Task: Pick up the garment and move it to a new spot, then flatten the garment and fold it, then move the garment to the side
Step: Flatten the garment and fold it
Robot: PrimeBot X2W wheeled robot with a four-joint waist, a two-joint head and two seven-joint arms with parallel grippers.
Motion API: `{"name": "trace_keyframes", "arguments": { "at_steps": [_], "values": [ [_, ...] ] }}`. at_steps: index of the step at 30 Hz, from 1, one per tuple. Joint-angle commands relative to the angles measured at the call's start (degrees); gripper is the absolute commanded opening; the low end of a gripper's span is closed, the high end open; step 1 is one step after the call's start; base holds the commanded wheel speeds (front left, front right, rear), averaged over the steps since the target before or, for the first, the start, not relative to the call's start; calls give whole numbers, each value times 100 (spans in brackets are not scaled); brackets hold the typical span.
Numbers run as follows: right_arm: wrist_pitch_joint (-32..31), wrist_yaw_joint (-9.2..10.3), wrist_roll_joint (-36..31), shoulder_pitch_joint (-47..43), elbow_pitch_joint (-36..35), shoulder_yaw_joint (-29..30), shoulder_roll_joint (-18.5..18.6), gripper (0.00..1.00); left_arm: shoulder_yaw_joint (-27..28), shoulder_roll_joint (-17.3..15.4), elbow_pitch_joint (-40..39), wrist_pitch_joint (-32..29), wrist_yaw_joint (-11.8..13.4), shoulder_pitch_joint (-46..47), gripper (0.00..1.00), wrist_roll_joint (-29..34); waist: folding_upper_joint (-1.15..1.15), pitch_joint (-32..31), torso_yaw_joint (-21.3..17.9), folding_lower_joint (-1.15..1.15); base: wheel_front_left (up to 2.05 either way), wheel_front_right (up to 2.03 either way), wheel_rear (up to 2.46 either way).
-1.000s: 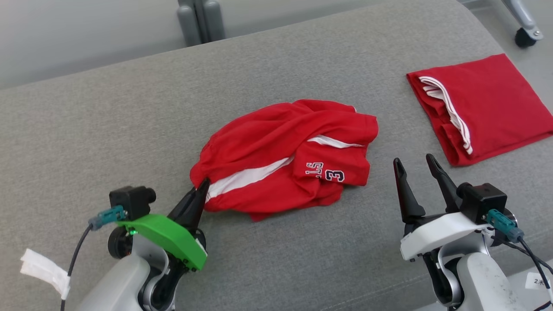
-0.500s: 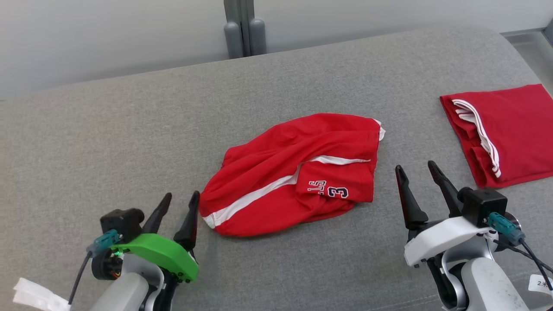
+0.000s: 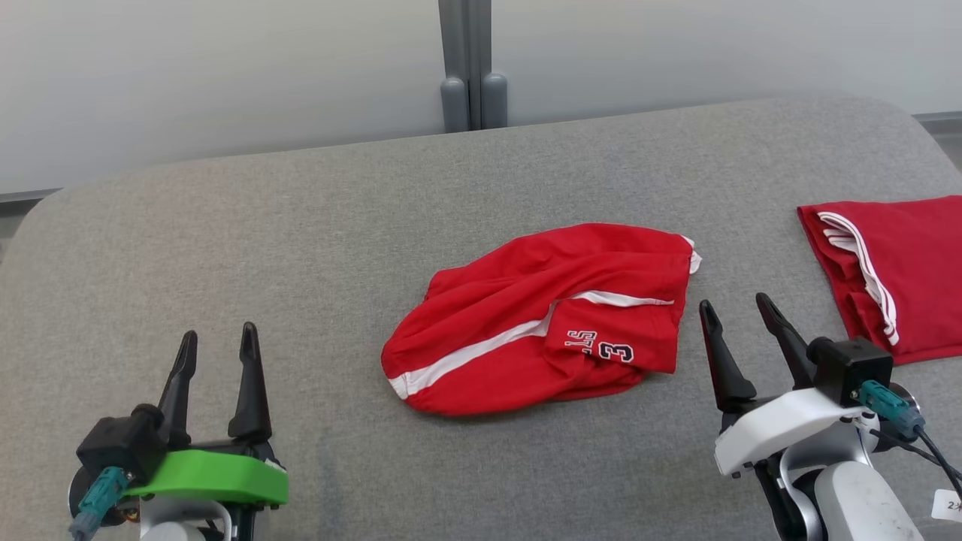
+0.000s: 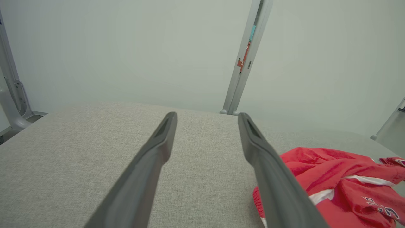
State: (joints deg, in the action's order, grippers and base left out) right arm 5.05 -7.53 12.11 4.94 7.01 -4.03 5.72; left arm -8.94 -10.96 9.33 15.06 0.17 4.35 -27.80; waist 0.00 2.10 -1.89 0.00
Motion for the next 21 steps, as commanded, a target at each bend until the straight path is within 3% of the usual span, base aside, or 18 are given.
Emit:
{"name": "trace_keyframes", "arguments": {
  "at_steps": [1, 9, 21],
  "values": [
    [-21, 9, -32, -107, -19, 33, 0, 100, 133, 85, -59, 11, -57, -190, 100, 196, 0, -96, 94, 0, 0, 0, 0],
    [-38, 9, 25, -162, 62, 2, 31, 100, 564, 347, -14, 11, -334, -625, 100, 774, 0, -239, 193, 0, 0, 0, 0],
    [81, 9, 32, -224, 104, 108, -23, 100, 806, 535, 199, 12, -583, -608, 100, 999, 0, -319, 262, 0, 0, 0, 0]
  ]
}}
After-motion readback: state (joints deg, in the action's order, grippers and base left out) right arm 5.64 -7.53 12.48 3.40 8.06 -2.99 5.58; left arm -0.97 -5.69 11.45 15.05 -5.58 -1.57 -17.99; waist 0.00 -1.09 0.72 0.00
